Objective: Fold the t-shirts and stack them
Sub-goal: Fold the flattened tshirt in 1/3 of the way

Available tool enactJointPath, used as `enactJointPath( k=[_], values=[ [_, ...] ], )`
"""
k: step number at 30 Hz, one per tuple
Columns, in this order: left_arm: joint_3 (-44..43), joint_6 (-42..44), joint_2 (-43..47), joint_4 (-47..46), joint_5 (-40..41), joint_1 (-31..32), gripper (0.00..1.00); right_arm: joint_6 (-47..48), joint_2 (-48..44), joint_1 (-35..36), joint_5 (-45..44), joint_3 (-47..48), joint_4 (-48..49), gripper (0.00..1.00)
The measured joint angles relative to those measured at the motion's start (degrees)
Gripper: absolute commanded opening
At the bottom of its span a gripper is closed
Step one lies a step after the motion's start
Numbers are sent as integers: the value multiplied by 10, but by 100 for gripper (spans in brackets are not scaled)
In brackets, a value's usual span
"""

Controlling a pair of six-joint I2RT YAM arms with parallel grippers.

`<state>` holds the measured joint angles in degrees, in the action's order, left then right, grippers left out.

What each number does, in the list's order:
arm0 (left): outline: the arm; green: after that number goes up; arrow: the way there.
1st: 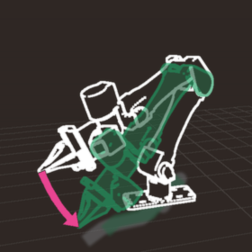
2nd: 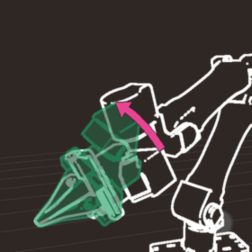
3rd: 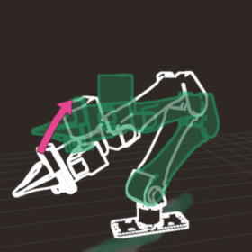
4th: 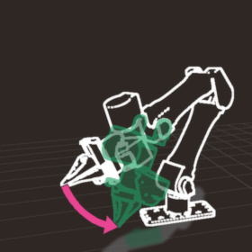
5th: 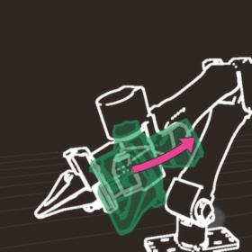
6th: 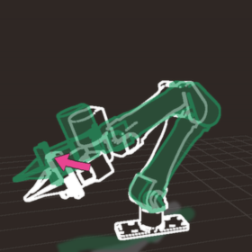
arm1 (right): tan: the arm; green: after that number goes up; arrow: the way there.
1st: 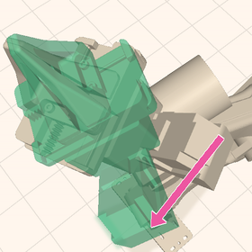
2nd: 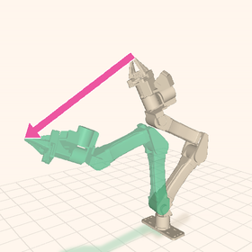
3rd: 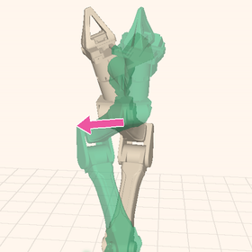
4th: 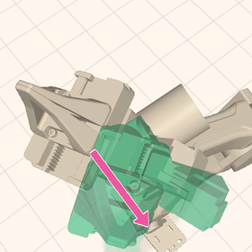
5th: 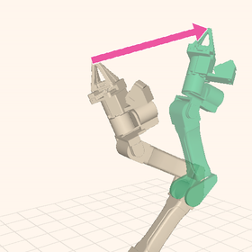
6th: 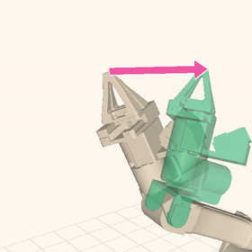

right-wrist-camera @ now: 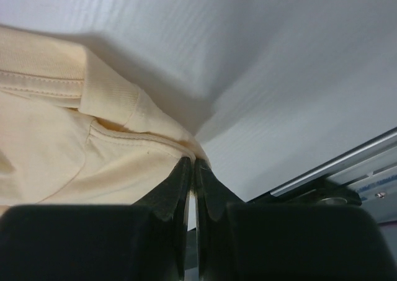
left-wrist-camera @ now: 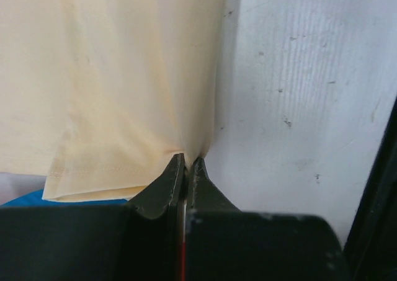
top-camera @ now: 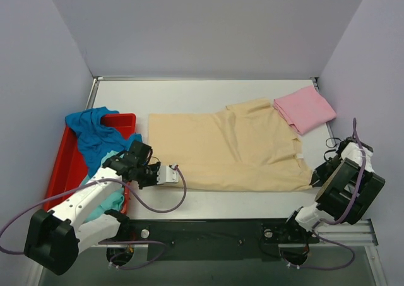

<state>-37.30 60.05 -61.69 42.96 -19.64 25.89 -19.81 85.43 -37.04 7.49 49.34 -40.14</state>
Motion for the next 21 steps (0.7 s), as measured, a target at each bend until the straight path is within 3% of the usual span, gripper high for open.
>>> enactJointPath(
  k=[4, 5, 7, 8, 10, 13, 16, 18, 21],
  values=[
    [15, 5, 27, 21, -9, 12, 0, -4, 0, -27, 0, 0, -30, 0],
    [21, 9, 29, 27, -11, 15, 1, -5, 0, -35, 0, 0, -36, 17],
    [32, 17, 30, 38, -12, 17, 32, -9, -5, -54, 0, 0, -44, 48],
    [37, 21, 30, 42, -12, 18, 51, -12, -10, -66, -3, 0, -47, 51],
    [41, 28, 29, 54, -6, 18, 77, -13, -24, -92, -10, 8, -56, 54],
    [37, 34, 26, 66, 10, 18, 82, -17, -47, -112, -13, 48, -64, 54],
    [8, 31, 12, 81, 28, 17, 84, -28, -79, -68, -27, 106, -50, 54],
    [-36, 21, -9, 87, 31, 14, 85, -27, -101, 12, -46, 138, -33, 54],
    [-121, -16, -47, 80, 16, 4, 85, -13, -114, 194, -76, 182, 5, 54]
  ],
)
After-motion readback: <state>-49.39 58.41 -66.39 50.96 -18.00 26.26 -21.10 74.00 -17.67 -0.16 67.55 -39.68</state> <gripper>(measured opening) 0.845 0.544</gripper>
